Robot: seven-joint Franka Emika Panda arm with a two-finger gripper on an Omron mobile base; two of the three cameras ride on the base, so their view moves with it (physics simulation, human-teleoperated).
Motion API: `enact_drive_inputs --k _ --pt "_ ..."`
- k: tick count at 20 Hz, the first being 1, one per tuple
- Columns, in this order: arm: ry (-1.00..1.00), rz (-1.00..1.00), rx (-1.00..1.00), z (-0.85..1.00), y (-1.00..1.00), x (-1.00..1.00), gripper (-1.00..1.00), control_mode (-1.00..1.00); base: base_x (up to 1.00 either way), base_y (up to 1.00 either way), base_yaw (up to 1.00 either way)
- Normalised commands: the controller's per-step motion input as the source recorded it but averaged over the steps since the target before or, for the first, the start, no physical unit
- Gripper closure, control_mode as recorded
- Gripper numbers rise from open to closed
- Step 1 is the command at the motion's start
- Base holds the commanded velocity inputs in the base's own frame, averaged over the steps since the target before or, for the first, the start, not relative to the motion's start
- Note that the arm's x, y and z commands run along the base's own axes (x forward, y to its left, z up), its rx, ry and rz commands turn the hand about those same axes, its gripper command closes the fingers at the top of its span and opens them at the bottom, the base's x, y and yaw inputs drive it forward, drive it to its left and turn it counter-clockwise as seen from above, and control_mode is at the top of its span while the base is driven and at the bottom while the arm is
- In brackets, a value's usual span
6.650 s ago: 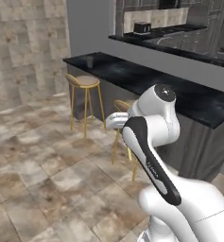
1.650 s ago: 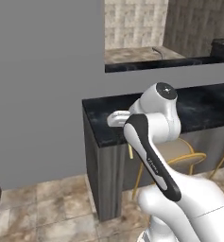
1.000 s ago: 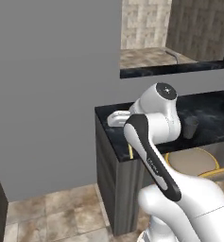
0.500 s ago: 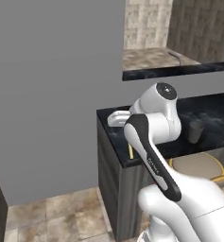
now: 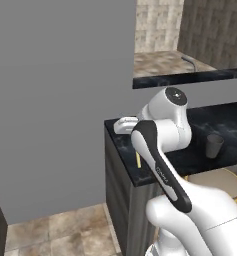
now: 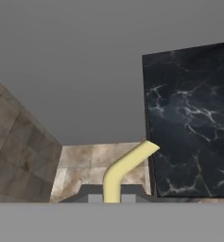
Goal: Take a straw from the drawer in front and place it inside the glass cup on the dining counter.
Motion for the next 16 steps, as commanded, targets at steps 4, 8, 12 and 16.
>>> enact_drive_inputs --k 4,8,12,16 --pt "0.00 0.00 0.00 0.00 0.00 0.00 1.00 1.00 0.11 0.05 0.00" --pt "0.00 0.00 0.00 0.00 0.00 0.00 1.00 -1.00 0.02 0.00 0.00" --pt "-0.03 0.03 -0.03 0.17 -0.27 -0.08 1.00 -1.00 0.00 0.00 0.00" --pt "-0.17 0.12 -0.11 0.21 -0.88 -0.35 1.00 -1.00 0.00 0.00 0.00"
